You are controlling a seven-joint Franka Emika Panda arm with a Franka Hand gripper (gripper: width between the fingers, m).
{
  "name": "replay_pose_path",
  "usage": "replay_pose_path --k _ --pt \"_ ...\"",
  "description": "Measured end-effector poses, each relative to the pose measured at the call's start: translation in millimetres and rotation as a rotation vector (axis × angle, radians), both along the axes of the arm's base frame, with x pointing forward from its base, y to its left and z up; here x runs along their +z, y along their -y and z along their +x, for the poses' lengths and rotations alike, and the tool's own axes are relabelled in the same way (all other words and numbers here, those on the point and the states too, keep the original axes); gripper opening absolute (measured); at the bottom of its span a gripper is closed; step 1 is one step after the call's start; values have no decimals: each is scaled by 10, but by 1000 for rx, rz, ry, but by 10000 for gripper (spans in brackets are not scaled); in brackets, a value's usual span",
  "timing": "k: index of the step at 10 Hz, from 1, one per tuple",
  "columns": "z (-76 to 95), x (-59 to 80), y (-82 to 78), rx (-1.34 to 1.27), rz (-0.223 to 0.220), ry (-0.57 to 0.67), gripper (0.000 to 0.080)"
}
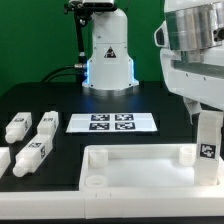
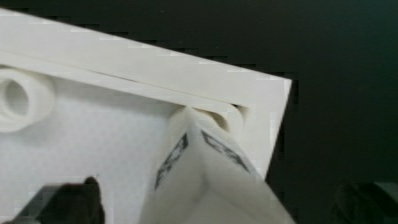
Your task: Assemble desk
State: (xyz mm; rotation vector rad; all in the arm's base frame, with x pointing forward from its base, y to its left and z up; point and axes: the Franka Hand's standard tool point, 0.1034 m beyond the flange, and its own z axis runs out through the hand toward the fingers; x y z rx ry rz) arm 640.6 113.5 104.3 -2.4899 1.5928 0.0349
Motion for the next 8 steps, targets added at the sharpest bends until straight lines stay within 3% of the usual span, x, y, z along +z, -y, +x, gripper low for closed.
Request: replay_pose_path --k 2,4,5,6,7,8 --pt "22 -42 27 367 -76 47 649" --pt "14 -43 -22 377 -82 48 649" --pt "14 -44 -18 347 -80 43 527" --pt "14 -45 -17 323 -78 40 351" --pt "-4 -53 -5 255 -72 22 351" --pt "-7 -55 27 133 -62 1 293"
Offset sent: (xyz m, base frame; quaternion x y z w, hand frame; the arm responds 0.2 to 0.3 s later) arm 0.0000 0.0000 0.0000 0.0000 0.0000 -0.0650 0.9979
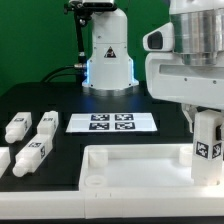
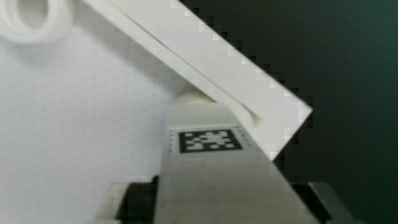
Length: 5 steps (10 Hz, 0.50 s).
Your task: Assemble desk
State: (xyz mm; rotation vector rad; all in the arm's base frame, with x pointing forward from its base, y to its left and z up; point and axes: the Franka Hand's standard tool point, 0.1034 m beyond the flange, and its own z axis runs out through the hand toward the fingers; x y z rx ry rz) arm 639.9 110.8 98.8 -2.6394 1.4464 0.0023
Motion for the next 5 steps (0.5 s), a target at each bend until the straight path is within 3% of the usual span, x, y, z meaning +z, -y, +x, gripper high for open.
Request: replay_pose_path --k 5 --pt "17 -5 -29 -624 73 -67 288"
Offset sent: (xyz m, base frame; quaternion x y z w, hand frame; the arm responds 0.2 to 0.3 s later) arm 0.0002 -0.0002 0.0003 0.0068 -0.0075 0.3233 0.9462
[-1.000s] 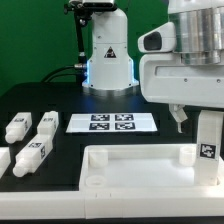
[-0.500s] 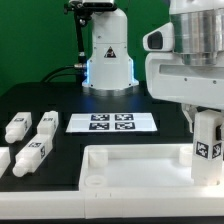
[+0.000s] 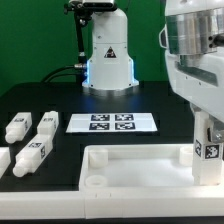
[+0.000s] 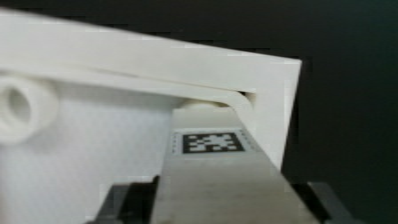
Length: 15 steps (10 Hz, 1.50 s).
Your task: Assemble desk
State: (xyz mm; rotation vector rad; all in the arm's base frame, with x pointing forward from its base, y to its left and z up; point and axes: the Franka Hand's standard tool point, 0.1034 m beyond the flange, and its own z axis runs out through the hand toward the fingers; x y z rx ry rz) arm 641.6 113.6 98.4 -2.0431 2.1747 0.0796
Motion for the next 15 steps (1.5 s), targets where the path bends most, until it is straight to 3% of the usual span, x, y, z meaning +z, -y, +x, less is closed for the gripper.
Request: replay_pose_path --k 3,6,7,8,9,10,12,15 --pt "34 18 29 -305 21 -22 288" --pt "41 21 80 -368 18 -24 288" --pt "40 19 76 -364 18 -24 365" --pt "40 20 73 -360 17 -23 500" --pt "44 53 69 -326 17 -17 500" --pt "53 138 80 -277 19 -11 614" --pt "113 358 173 -224 23 20 645" --pt "105 329 161 -221 21 17 649"
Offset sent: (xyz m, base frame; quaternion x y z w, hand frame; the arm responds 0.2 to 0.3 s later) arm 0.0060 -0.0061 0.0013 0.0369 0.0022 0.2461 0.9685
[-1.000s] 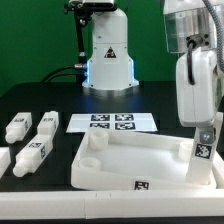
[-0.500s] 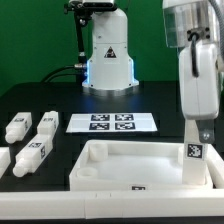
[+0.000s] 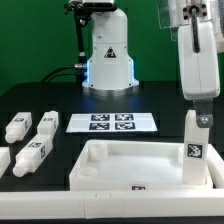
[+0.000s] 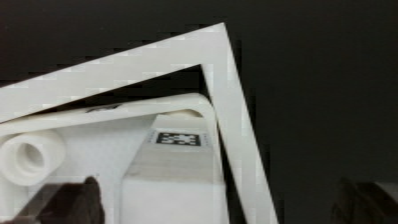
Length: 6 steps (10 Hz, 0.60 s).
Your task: Assemble desk
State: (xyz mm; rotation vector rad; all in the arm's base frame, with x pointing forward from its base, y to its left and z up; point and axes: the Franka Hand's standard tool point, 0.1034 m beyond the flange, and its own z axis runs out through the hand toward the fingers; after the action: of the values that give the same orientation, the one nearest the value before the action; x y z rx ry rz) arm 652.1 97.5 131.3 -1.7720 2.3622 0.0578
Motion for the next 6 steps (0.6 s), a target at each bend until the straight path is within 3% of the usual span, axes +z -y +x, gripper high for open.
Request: replay_pose_path --k 3,6 --pt "0 3 14 52 -7 8 649" --pt "-198 117 322 332 -49 58 649"
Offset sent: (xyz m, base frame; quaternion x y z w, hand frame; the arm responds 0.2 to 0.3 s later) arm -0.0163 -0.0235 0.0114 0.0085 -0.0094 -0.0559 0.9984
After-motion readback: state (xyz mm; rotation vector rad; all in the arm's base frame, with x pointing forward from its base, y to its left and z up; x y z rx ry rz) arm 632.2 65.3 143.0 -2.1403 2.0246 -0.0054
